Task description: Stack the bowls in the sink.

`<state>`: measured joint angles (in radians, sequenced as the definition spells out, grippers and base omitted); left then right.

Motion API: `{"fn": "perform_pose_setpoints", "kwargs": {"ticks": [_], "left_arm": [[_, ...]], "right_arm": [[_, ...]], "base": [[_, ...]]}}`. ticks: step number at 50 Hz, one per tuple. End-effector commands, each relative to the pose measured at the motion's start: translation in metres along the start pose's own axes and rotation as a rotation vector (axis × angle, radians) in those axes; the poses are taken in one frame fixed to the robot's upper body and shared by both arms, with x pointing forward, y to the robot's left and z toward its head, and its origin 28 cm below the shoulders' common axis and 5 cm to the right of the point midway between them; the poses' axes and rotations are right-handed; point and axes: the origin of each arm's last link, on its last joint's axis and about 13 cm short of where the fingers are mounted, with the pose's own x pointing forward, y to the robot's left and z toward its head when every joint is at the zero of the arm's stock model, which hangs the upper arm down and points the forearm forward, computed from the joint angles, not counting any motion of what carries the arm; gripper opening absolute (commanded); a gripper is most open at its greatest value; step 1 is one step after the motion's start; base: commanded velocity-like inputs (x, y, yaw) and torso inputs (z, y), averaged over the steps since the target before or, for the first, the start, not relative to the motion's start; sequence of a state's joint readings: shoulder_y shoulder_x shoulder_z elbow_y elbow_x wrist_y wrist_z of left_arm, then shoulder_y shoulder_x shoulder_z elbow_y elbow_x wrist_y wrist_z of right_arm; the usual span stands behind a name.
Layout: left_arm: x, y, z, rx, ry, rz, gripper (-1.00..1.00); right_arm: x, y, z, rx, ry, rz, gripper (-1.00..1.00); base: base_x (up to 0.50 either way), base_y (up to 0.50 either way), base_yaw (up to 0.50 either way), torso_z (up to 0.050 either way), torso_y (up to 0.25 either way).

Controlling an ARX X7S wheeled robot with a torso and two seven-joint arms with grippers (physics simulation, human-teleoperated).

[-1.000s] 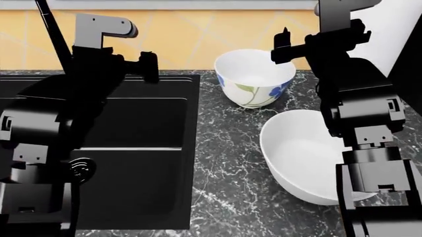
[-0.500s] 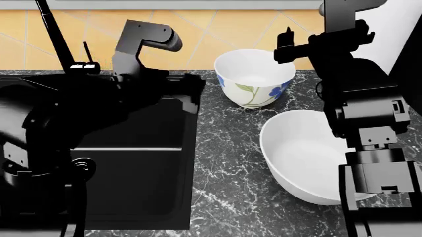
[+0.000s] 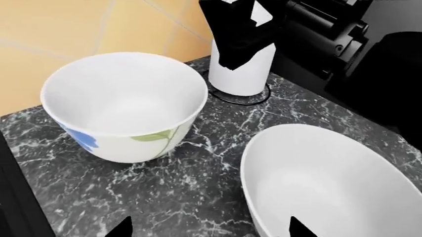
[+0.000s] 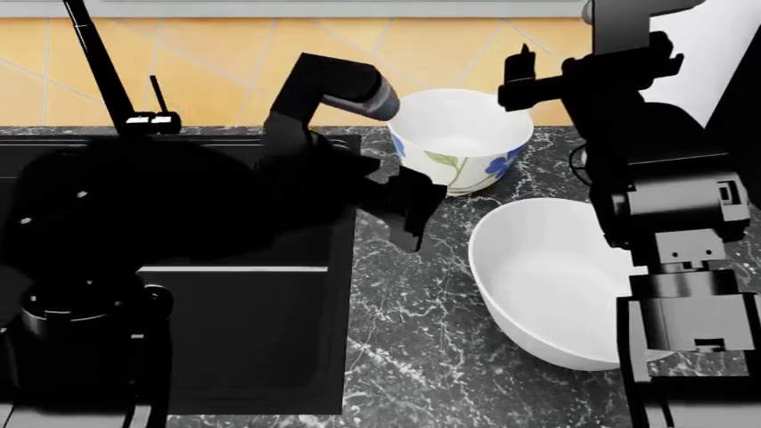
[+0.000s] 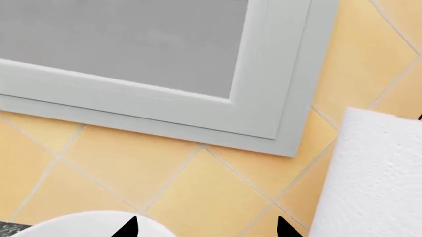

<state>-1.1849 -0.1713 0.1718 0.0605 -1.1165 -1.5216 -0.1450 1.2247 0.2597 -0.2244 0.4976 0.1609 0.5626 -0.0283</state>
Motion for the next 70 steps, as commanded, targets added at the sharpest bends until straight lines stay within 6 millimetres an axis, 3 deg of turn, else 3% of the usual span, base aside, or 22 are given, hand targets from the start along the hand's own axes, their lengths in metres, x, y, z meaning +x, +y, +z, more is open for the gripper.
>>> {"fn": "perform_pose_setpoints", "kwargs": {"ticks": [1,18,40,70], "left_arm": [[0.01,-0.014,-0.005,-0.008,0.022,-0.08,1.0],[0.032,-0.015,-0.007,-0.05,0.04,-0.127,1.0],[0.053,-0.019,0.0,-0.281,0.074,-0.123,1.0],[0.077,-0.027,-0.028,-0.363,0.14,-0.15,1.0]], "right_arm": [[-0.001,-0.002,0.002,-0.001,-0.005,-0.005,1.0],[-0.001,-0.004,0.001,-0.001,-0.003,-0.007,1.0],[-0.002,-0.006,0.001,-0.004,-0.002,-0.01,1.0],[-0.001,-0.007,-0.001,0.0,-0.001,-0.013,1.0]], "base": [[0.0,0.0,0.0,0.0,0.0],[0.0,0.0,0.0,0.0,0.0],[0.0,0.0,0.0,0.0,0.0],[0.0,0.0,0.0,0.0,0.0]]}}
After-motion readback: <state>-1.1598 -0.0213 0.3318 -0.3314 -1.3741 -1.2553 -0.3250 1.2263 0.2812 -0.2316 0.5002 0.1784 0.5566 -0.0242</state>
